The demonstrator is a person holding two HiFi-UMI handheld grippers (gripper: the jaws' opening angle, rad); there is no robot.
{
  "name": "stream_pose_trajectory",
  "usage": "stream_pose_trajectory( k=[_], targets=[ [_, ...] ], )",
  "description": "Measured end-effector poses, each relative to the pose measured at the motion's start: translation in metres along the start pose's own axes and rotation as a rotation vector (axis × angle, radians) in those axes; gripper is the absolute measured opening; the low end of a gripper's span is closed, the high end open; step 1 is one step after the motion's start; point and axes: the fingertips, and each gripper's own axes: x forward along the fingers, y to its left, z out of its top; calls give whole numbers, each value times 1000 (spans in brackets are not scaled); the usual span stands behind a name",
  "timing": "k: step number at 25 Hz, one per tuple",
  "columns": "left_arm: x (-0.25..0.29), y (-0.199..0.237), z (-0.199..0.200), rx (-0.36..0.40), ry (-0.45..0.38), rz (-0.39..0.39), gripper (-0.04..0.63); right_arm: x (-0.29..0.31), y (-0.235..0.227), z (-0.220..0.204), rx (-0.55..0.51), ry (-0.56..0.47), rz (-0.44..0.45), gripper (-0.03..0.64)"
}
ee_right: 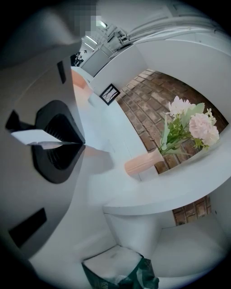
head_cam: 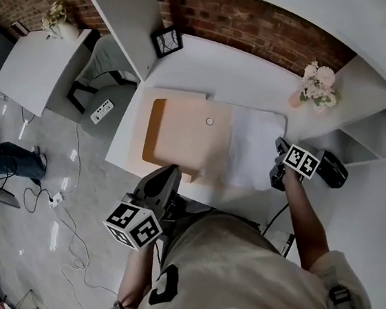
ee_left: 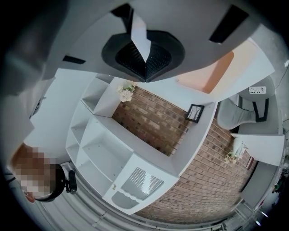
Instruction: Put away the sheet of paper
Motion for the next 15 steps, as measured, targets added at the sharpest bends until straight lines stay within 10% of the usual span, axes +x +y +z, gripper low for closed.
stream_pose_trajectory(
  k=[15],
  targets=[
    [-7, 23, 13, -10, 13, -42, 17, -1, 16, -5, 17, -13, -34, 26]
  ],
)
